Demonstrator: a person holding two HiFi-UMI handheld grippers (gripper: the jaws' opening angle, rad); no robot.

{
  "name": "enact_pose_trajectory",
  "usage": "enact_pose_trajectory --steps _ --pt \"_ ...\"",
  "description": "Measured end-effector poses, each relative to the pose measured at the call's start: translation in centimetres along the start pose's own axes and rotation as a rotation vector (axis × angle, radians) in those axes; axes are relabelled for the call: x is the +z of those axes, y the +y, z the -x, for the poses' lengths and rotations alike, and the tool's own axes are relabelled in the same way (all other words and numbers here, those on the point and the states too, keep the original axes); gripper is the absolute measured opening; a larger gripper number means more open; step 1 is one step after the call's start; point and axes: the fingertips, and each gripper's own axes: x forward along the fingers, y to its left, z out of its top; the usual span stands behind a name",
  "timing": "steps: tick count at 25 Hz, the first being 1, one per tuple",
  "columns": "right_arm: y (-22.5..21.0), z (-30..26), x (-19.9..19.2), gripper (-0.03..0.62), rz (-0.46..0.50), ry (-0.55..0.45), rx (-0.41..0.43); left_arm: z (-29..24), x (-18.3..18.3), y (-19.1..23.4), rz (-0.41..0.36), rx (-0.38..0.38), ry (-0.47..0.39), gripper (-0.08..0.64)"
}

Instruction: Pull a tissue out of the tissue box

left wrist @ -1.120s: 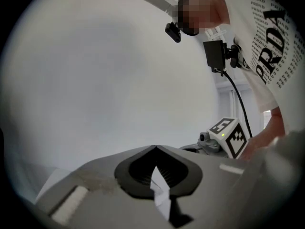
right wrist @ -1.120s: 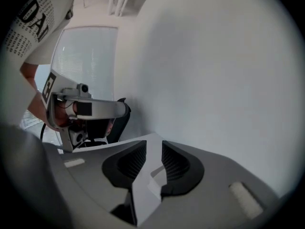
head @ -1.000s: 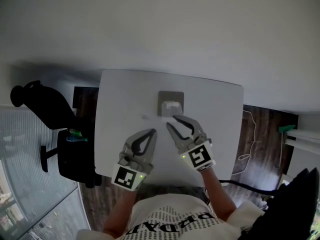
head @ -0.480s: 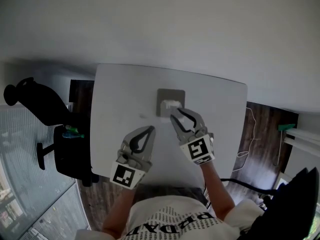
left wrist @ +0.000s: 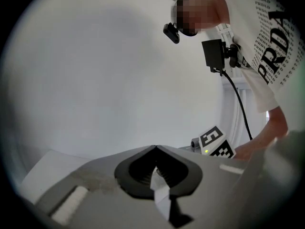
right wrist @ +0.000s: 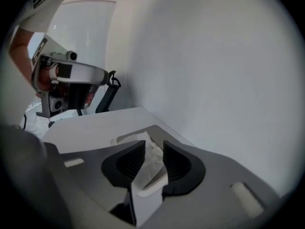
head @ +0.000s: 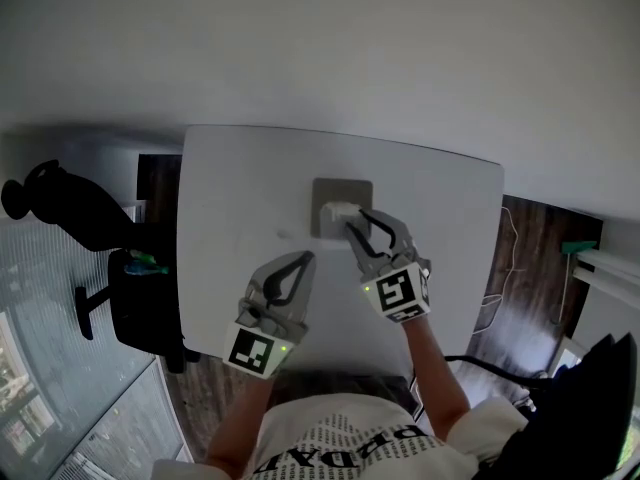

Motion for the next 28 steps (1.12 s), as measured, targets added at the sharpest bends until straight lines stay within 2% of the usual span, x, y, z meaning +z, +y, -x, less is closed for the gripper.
enact_pose_trajectory --steps 13,16,18,28 --pt "-0.4 -1.8 -1.0 0.109 0.011 0.013 0.006 -0.3 -1.2 0.4 0.031 0.002 0.02 -0.009" --pt "-0.9 -1.7 -1.1 0.03 0.017 0.026 -0.02 -0.5 -1.2 0.0 0.033 -0.006 0.019 -0.009" --pt "-1.0 -1.6 -1.1 0.012 0.011 0.025 -0.025 -0.5 -1.2 -0.2 0.037 -0.012 0.021 -0.009" --pt "-0.9 -0.8 -0.5 0.008 -0.002 0.0 -0.022 -0.3 -1.1 -0.5 0.038 -0.02 0.02 -0.008"
